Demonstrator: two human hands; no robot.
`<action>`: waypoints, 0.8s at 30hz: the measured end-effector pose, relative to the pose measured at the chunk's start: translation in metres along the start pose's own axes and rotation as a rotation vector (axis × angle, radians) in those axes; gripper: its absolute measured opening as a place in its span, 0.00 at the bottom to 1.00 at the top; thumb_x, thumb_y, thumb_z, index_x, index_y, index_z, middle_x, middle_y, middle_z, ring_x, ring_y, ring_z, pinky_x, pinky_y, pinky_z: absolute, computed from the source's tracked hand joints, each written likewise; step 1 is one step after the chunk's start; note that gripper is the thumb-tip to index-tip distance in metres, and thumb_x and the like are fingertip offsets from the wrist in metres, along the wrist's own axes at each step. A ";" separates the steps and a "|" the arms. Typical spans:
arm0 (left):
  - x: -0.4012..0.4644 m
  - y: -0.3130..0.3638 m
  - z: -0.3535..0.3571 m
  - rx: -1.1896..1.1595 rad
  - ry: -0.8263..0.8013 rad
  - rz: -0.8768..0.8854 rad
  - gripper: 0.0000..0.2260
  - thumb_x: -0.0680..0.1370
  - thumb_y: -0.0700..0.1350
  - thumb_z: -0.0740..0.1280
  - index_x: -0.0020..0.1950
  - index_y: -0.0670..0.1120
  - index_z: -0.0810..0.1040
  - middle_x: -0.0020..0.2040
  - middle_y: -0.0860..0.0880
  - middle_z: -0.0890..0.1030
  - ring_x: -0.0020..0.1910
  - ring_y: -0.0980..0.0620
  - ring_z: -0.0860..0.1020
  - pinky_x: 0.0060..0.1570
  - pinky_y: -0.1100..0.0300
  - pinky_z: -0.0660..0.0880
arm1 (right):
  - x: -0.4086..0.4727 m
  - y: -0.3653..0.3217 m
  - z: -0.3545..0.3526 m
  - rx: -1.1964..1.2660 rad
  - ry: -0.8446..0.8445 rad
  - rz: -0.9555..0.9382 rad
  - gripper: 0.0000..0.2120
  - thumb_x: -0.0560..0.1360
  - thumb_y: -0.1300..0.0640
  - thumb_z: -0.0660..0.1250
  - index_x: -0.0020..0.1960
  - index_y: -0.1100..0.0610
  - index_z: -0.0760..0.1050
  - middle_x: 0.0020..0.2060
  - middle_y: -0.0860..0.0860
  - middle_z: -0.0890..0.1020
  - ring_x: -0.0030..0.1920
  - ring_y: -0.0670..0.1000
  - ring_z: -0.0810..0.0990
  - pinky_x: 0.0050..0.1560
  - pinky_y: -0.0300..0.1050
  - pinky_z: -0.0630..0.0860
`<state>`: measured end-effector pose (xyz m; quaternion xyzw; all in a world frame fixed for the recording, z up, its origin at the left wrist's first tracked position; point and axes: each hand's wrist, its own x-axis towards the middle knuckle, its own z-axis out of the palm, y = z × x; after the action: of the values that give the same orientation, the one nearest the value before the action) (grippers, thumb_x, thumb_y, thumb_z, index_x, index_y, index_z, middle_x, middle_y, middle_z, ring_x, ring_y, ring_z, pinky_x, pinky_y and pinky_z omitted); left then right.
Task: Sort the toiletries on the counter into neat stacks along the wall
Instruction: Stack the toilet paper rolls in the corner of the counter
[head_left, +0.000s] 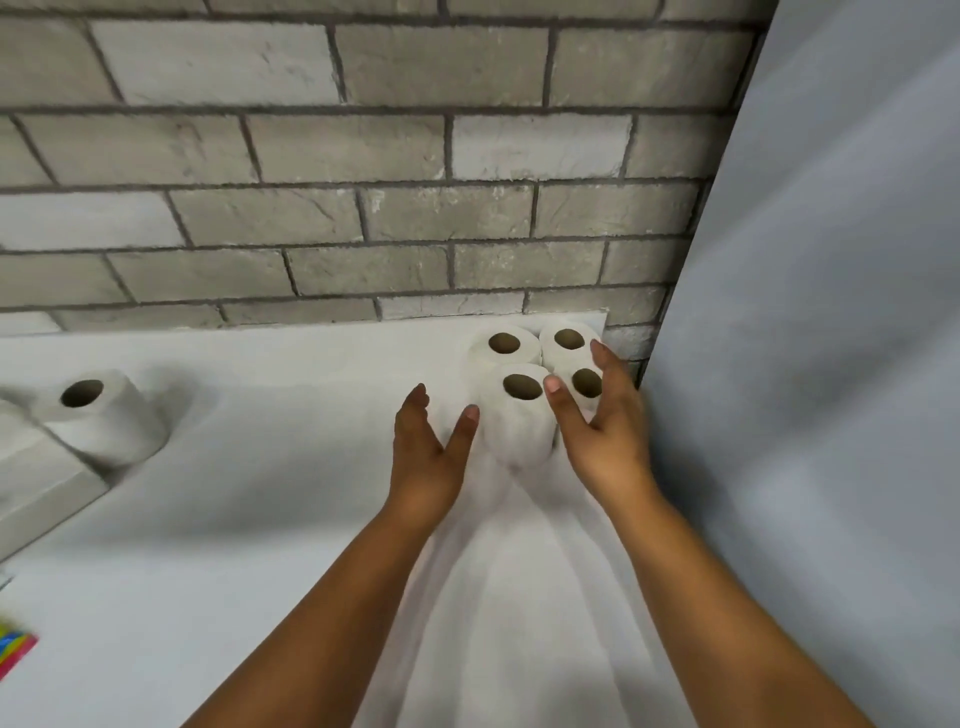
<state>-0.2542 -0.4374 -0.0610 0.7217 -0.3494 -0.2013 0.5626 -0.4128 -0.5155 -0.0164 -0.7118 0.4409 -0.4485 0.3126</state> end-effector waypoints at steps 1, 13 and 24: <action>-0.001 0.002 -0.011 -0.017 0.029 -0.005 0.35 0.75 0.60 0.66 0.77 0.50 0.57 0.75 0.51 0.63 0.73 0.52 0.64 0.70 0.56 0.64 | -0.004 -0.008 0.006 0.018 -0.015 -0.017 0.31 0.74 0.39 0.65 0.73 0.47 0.63 0.71 0.42 0.68 0.68 0.45 0.68 0.65 0.41 0.66; -0.018 -0.026 -0.201 0.039 0.322 -0.027 0.26 0.79 0.54 0.65 0.74 0.47 0.63 0.72 0.49 0.68 0.71 0.51 0.67 0.68 0.56 0.66 | -0.073 -0.114 0.140 0.032 -0.391 -0.109 0.34 0.74 0.39 0.66 0.76 0.43 0.56 0.74 0.43 0.64 0.74 0.48 0.61 0.71 0.47 0.63; -0.008 -0.086 -0.382 0.036 0.453 -0.084 0.23 0.78 0.51 0.67 0.70 0.47 0.67 0.66 0.48 0.72 0.66 0.51 0.71 0.65 0.52 0.70 | -0.138 -0.184 0.291 0.041 -0.597 0.000 0.35 0.73 0.43 0.70 0.75 0.45 0.58 0.73 0.46 0.65 0.73 0.49 0.65 0.70 0.49 0.66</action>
<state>0.0250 -0.1644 -0.0347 0.7722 -0.1873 -0.0513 0.6050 -0.1114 -0.2989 -0.0293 -0.8059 0.3201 -0.2281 0.4428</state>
